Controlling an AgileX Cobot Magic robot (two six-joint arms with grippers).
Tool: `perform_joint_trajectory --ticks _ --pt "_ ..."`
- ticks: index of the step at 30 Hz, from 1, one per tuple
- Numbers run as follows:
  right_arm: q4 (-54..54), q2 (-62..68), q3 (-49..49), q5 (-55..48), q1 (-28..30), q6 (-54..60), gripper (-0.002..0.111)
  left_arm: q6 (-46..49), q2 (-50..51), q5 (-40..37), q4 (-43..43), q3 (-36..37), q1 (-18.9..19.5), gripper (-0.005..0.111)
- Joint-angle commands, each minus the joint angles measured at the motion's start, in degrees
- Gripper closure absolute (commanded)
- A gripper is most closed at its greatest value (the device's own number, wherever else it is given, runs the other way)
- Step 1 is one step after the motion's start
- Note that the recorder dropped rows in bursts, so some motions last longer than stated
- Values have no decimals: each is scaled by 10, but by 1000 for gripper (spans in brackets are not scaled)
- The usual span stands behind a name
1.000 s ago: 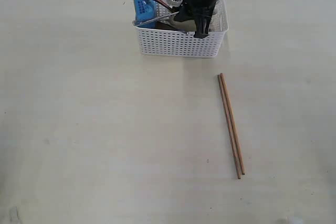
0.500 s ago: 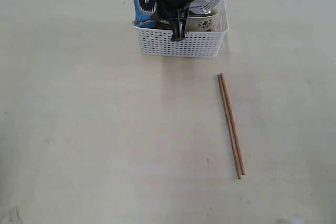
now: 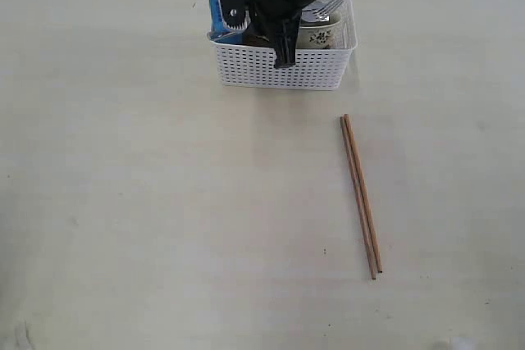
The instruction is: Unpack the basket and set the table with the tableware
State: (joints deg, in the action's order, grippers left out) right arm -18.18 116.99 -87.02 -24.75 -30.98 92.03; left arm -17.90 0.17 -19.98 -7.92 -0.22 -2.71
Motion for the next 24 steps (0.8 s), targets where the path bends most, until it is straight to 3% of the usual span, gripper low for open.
perform_joint_trajectory --ticks 1,24 --pt "8 19 -2 41 -2 -3 67 1 -2 1 6 2 2 106" --pt "8 56 -2 99 -5 -4 67 1 -2 1 6 2 2 106"
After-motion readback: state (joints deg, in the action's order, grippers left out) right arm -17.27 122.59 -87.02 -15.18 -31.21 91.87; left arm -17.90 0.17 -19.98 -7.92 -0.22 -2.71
